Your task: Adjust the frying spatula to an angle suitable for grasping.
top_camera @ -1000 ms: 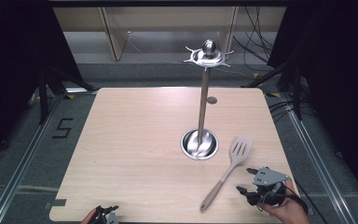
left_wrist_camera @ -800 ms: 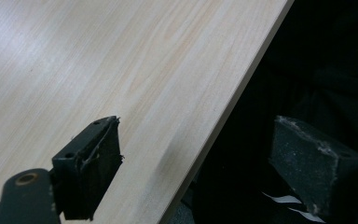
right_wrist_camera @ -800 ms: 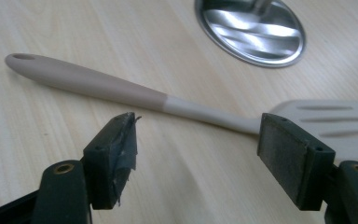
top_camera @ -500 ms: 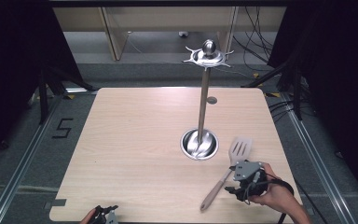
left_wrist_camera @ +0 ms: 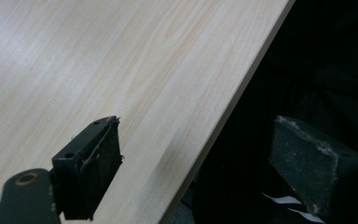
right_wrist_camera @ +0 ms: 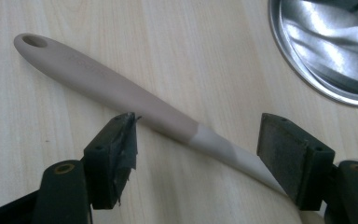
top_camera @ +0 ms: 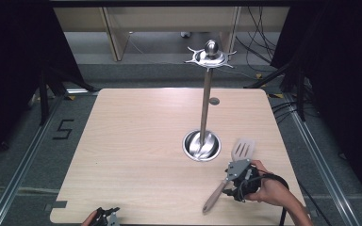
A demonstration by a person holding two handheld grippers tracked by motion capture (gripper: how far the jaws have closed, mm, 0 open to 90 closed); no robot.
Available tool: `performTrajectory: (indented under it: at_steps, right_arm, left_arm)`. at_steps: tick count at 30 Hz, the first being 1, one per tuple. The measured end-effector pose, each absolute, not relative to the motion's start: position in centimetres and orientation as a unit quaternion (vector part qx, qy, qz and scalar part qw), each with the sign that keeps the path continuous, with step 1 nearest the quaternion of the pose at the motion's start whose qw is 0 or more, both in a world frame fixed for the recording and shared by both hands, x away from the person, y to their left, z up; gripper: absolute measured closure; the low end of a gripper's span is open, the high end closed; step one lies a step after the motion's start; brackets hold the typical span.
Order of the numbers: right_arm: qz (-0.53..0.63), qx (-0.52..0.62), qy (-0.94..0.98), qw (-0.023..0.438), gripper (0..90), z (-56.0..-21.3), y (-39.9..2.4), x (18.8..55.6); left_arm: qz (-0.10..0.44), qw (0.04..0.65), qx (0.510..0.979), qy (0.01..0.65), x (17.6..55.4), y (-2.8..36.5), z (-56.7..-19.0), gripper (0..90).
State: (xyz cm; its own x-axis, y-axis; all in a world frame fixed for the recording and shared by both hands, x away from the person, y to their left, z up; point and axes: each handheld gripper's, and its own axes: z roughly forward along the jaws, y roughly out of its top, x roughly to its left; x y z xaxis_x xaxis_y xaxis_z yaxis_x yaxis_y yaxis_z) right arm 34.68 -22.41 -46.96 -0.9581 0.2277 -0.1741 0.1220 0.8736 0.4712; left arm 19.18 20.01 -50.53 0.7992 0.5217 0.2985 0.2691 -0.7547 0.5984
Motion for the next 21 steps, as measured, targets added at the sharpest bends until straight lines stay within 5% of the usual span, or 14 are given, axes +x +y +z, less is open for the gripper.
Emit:
performTrajectory:
  at_steps: [21]
  right_arm:
    - [0.206,0.065,0.974,0.067,29.5,-48.1,-21.2,35.8]
  left_arm:
    - [0.232,0.274,0.908,0.218,19.1,20.0,-50.5,15.5]
